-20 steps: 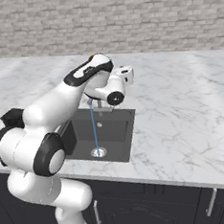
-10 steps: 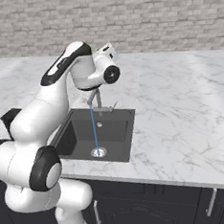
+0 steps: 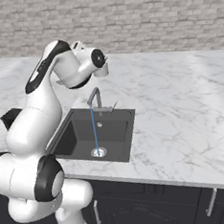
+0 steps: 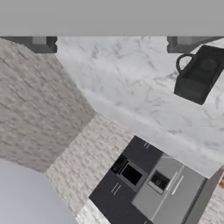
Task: Turn on the sink faucet and place the jug under the water for a few seconds to fill it up.
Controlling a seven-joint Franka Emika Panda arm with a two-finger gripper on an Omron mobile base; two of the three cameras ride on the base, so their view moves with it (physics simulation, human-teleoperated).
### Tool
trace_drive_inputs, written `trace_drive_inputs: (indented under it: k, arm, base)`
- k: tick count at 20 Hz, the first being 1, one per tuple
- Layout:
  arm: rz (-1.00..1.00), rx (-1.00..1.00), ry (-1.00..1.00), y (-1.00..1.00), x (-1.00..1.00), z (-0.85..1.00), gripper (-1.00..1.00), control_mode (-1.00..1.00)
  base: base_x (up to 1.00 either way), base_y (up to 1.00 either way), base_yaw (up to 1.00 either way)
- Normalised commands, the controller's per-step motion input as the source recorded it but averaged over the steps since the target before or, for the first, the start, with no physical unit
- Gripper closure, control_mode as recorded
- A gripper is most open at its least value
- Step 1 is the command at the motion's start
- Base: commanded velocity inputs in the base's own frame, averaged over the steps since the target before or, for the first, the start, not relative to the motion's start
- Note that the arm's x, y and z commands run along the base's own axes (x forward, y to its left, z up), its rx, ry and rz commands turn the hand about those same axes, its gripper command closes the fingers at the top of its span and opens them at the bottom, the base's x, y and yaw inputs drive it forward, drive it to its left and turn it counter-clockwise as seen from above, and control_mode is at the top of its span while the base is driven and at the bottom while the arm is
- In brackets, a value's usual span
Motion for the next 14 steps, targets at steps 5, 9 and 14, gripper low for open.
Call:
trace_drive_inputs:
  k: [5,9,14]
  arm:
    - [0.38,-0.16,0.00,0.89,-0.01,-0.79,-1.00,-1.00]
    - [0.31,-0.08,-0.02,0.57,0.01,-0.63,-1.00,-1.00]
    - [0.03,-0.08,0.00,0.37,0.03,-0.26,-1.00,-1.00]
  base:
    - [0.00,0.00,0.00]
    - [0.00,0.00,0.00]
    - [0.00,0.00,0.00]
